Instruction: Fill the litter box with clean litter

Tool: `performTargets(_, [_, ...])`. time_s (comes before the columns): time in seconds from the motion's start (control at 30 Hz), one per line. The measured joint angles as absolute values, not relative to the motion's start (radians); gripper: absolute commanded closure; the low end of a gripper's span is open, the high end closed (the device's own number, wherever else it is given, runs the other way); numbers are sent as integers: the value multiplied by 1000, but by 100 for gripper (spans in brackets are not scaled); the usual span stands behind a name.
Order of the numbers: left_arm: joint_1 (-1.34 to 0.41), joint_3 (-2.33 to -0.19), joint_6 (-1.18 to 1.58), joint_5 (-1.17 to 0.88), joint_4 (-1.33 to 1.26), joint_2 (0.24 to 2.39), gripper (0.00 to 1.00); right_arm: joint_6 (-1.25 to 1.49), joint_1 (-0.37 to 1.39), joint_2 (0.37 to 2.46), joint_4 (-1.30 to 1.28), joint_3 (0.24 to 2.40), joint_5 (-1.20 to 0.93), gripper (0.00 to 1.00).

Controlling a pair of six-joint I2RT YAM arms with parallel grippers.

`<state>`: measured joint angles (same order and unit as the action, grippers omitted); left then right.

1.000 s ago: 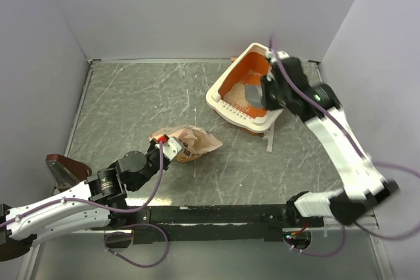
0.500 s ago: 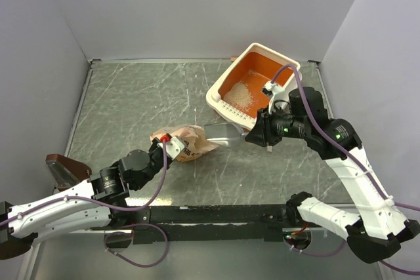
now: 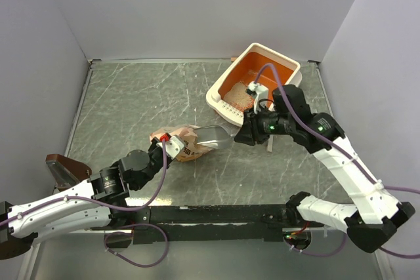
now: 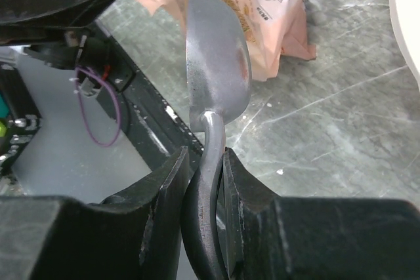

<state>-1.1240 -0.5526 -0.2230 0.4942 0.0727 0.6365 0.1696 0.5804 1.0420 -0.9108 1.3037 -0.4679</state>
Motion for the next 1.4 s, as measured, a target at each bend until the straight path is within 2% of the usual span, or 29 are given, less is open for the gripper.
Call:
performTargets(0.37, [-1124, -553, -223, 493, 73, 637, 99, 112, 742, 1143, -837, 1293, -270, 100])
performTargets(0.6, [-1124, -556, -220, 493, 73, 645, 99, 108, 809, 1285, -809, 1299, -194, 100])
performTargets(0.77, [-1125, -561, -219, 490, 72, 665, 99, 150, 815, 1435, -875, 1454, -168, 100])
performTargets(1.1, [-1125, -569, -213, 501, 79, 667, 99, 237, 826, 1694, -1163, 1835, -115, 100])
performTargets(1.4, [-1125, -583, -193, 537, 96, 665, 99, 294, 874, 1817, -1215, 1922, -79, 100])
